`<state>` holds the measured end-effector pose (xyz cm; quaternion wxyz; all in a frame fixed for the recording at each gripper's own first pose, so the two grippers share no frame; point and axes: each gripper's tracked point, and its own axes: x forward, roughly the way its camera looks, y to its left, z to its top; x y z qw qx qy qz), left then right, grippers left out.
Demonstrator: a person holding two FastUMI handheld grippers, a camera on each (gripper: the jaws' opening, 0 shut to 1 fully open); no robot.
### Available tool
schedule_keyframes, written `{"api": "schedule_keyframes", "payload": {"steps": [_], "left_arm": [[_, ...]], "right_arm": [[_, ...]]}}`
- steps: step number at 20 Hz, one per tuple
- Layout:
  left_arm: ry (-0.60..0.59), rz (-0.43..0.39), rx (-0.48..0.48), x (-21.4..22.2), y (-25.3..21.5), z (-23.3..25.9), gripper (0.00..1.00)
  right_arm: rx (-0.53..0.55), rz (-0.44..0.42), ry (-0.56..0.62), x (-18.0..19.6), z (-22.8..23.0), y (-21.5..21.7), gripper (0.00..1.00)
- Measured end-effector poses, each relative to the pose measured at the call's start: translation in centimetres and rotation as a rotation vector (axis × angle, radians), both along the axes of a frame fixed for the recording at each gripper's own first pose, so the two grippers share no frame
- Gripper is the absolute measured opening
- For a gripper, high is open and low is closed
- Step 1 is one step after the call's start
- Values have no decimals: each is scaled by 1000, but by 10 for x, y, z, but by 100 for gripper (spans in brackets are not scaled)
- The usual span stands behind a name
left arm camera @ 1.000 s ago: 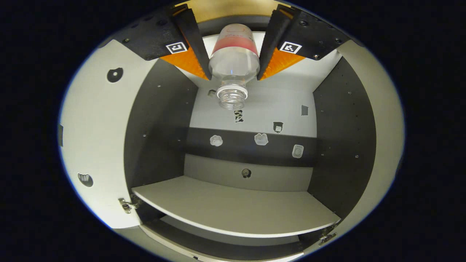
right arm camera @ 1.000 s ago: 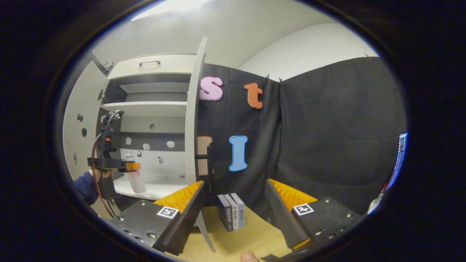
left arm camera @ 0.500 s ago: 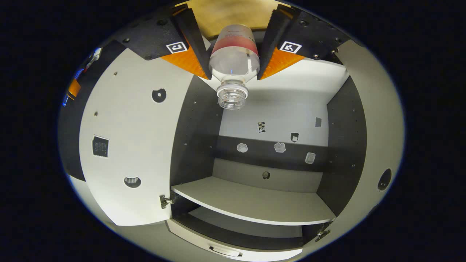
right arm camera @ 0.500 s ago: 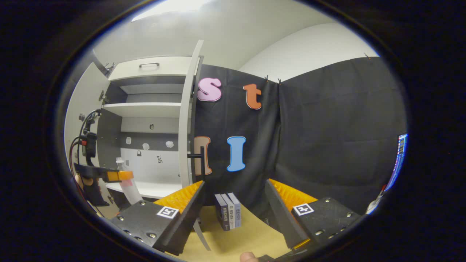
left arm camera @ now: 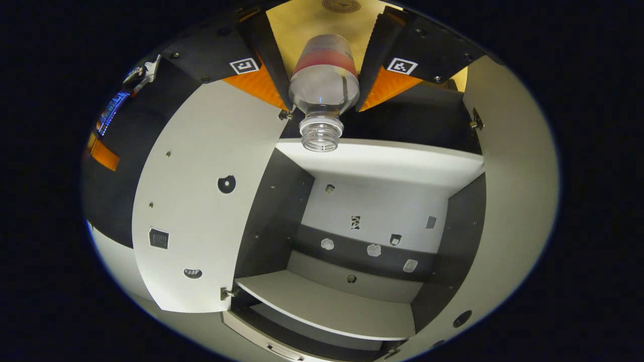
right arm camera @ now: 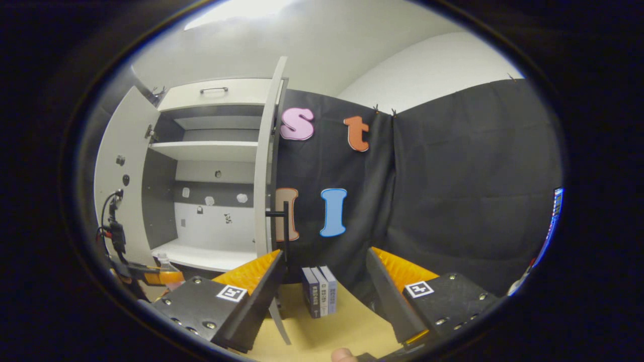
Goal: Grasp the bottle in the cabinet with the left hand and place it on the coaster, then close the right door with the right hand and the left door with the left hand.
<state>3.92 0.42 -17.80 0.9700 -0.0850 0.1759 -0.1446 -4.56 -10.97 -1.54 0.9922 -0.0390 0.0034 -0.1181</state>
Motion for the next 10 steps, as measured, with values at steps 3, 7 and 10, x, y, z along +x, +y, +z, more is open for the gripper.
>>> {"api": "schedule_keyframes", "payload": {"steps": [3, 7, 10], "left_arm": [[35, -14, 1, -17, 5, -36, 77], [99, -36, 13, -42, 7, -83, 78], [161, -60, -9, -57, 4, -115, 78]], "right_arm": [[-10, 6, 5, 0, -2, 2, 99], [-24, 2, 13, 1, -5, 3, 99], [-29, -8, 18, 2, -6, -1, 99]]}}
